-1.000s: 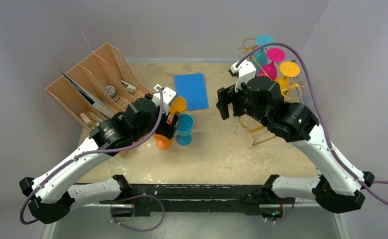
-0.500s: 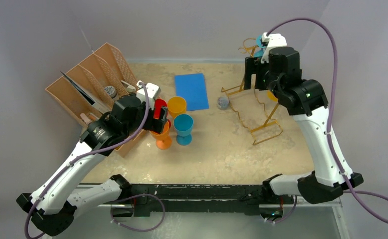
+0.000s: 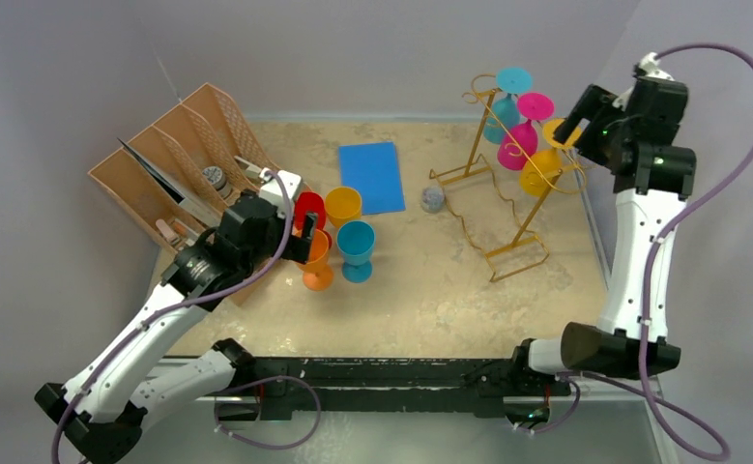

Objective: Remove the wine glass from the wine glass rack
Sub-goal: Pick up the wine glass from the wine rack.

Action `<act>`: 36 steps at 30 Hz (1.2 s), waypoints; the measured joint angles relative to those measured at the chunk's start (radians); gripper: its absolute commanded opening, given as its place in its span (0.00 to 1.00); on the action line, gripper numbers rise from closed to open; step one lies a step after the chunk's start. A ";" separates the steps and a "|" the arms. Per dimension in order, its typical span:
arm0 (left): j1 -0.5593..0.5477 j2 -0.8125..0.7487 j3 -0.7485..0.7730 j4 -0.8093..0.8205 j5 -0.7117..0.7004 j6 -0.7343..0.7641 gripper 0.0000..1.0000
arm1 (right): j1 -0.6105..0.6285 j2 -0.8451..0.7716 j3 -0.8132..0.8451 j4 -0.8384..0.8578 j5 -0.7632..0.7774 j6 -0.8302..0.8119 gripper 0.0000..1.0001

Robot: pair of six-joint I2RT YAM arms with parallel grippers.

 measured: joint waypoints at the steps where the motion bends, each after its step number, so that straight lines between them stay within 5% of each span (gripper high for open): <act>1: 0.003 -0.023 -0.014 0.005 -0.010 0.000 0.93 | -0.036 0.008 0.000 0.004 -0.027 0.013 0.82; 12: 0.039 -0.180 -0.046 0.070 -0.028 -0.005 0.93 | -0.189 0.124 0.001 0.121 -0.297 0.115 0.67; 26: 0.081 -0.144 -0.061 0.072 0.055 -0.008 0.93 | -0.201 0.145 -0.038 0.183 -0.348 0.114 0.51; 36: 0.083 -0.148 -0.061 0.072 0.069 -0.009 0.93 | -0.201 0.108 -0.083 0.204 -0.347 0.111 0.51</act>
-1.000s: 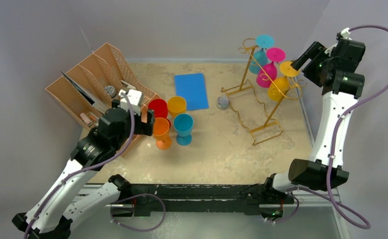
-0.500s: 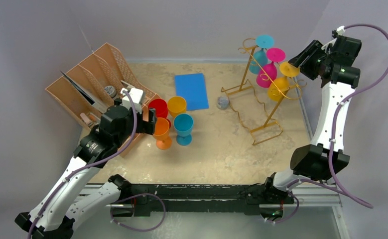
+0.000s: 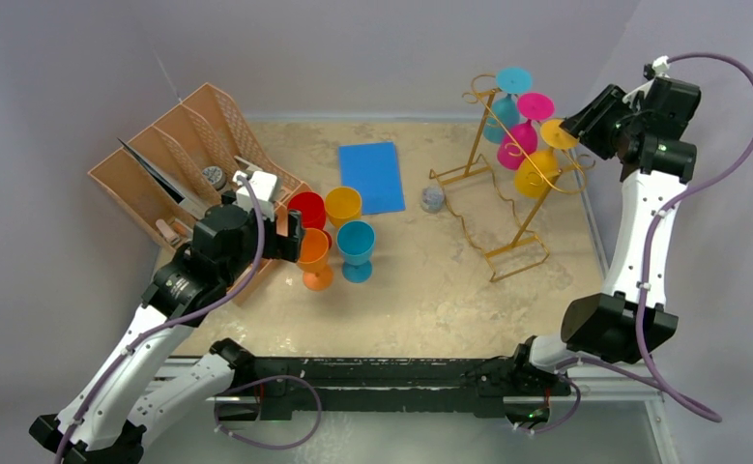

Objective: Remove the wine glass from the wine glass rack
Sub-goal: Pick up the wine glass from the wine rack.

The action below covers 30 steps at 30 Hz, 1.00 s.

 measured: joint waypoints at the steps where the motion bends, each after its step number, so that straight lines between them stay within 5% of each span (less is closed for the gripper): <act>1: 0.001 -0.002 0.000 0.000 0.000 0.000 0.93 | 0.000 0.000 -0.004 -0.002 0.000 0.000 0.51; 30: 0.027 0.002 0.000 0.000 0.015 0.000 0.93 | 0.001 -0.034 -0.044 0.068 -0.030 0.028 0.02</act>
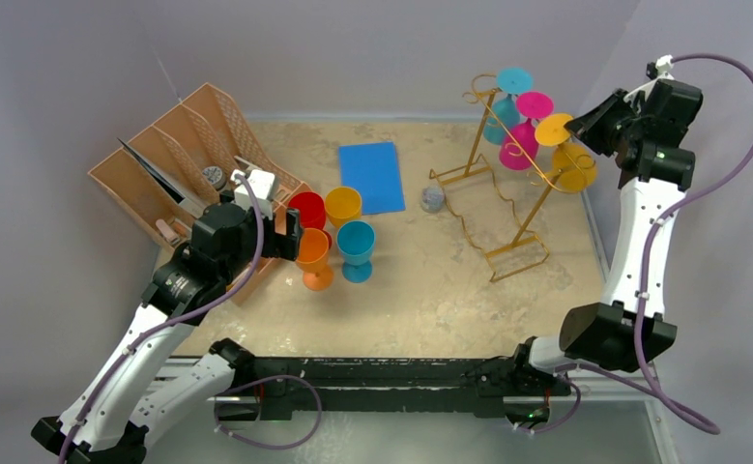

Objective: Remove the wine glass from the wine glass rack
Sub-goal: Pick up the wine glass from the wine rack.

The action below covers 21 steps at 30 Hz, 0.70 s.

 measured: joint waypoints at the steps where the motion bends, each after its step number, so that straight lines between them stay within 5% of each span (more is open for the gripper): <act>1: 0.002 0.000 0.000 0.000 0.003 0.000 0.93 | 0.000 -0.008 -0.008 0.002 0.000 0.003 0.00; 21: 0.006 -0.002 0.000 0.000 0.011 0.000 0.93 | -0.008 -0.053 -0.123 0.143 -0.016 0.198 0.00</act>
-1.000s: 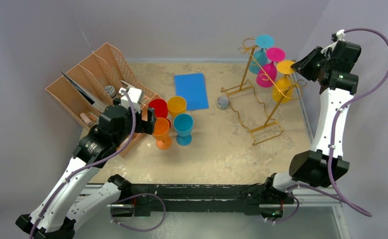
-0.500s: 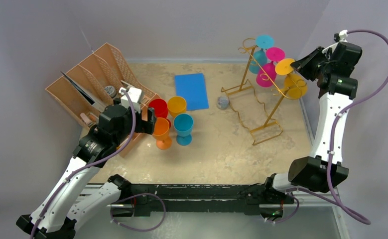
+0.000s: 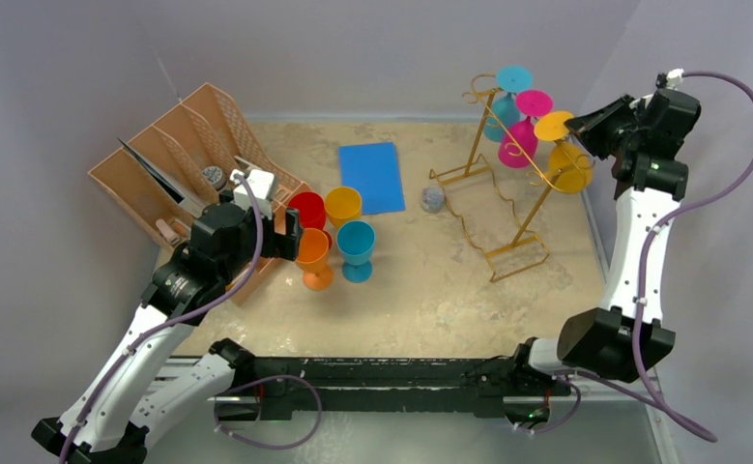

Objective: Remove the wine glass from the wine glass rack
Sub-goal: Pick up the wine glass from the wine rack.

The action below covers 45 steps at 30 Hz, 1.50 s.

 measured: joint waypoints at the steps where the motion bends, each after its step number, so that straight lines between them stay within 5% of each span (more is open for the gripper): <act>1: 0.002 0.000 0.000 0.000 0.000 0.000 0.93 | -0.001 -0.006 -0.008 0.005 0.005 0.007 0.00; 45: 0.024 0.000 -0.013 0.004 0.012 -0.010 0.93 | -0.026 -0.131 -0.270 0.325 0.206 0.185 0.00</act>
